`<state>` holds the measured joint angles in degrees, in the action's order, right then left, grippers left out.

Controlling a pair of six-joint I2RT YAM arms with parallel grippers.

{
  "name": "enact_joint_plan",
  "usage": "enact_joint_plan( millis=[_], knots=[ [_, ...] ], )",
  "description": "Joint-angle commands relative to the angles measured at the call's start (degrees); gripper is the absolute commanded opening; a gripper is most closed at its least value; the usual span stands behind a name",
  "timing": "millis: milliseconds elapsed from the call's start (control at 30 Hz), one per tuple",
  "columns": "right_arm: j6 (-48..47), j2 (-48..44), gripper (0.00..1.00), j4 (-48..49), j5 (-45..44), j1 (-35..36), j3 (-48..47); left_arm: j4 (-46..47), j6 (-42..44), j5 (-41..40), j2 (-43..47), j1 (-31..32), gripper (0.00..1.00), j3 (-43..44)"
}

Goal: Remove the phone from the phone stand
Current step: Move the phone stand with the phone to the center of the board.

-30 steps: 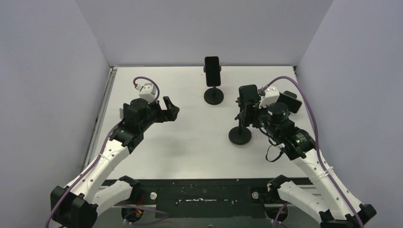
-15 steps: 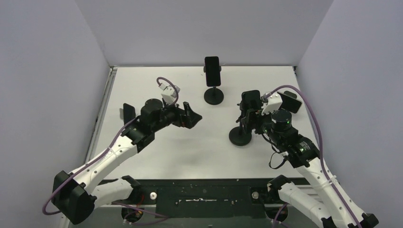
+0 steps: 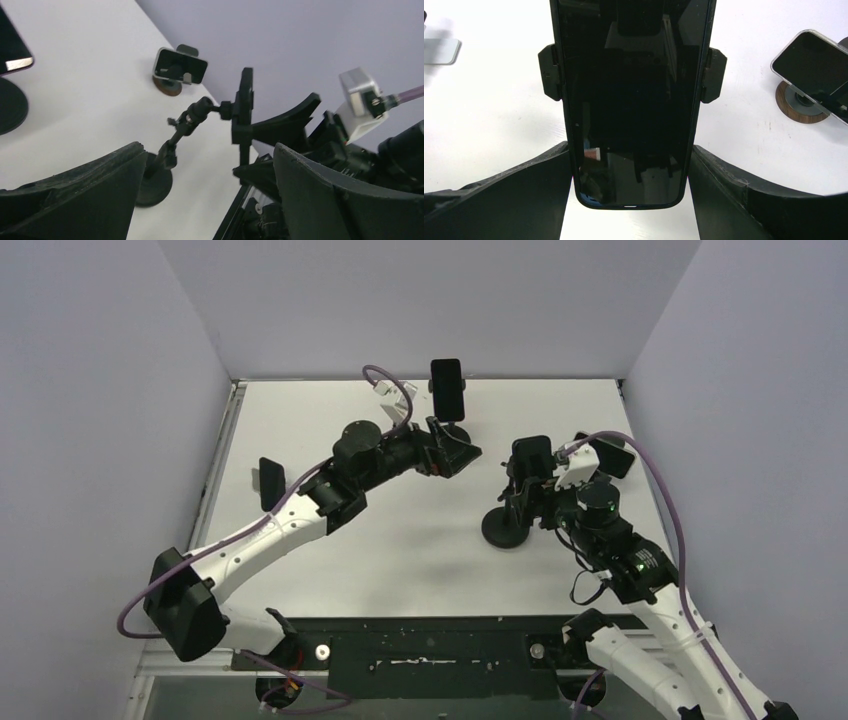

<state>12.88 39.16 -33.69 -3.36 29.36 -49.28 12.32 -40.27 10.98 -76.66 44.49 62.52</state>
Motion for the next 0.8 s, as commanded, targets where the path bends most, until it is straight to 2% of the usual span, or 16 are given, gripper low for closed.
enact_joint_plan(
  millis=[0,400,767],
  knots=[
    [1.2,-1.8,0.59,2.8,1.0,0.6,0.7,6.5,-2.7,0.0,-3.8,2.3,0.97,6.7],
    [1.2,-3.0,0.60,2.7,-0.2,0.7,1.8,-0.3,-2.7,-1.8,-14.2,6.9,0.89,19.3],
    [1.0,-3.5,0.60,2.6,-0.2,0.7,1.6,-7.0,0.3,-2.1,-21.6,9.5,0.69,27.4]
  ],
)
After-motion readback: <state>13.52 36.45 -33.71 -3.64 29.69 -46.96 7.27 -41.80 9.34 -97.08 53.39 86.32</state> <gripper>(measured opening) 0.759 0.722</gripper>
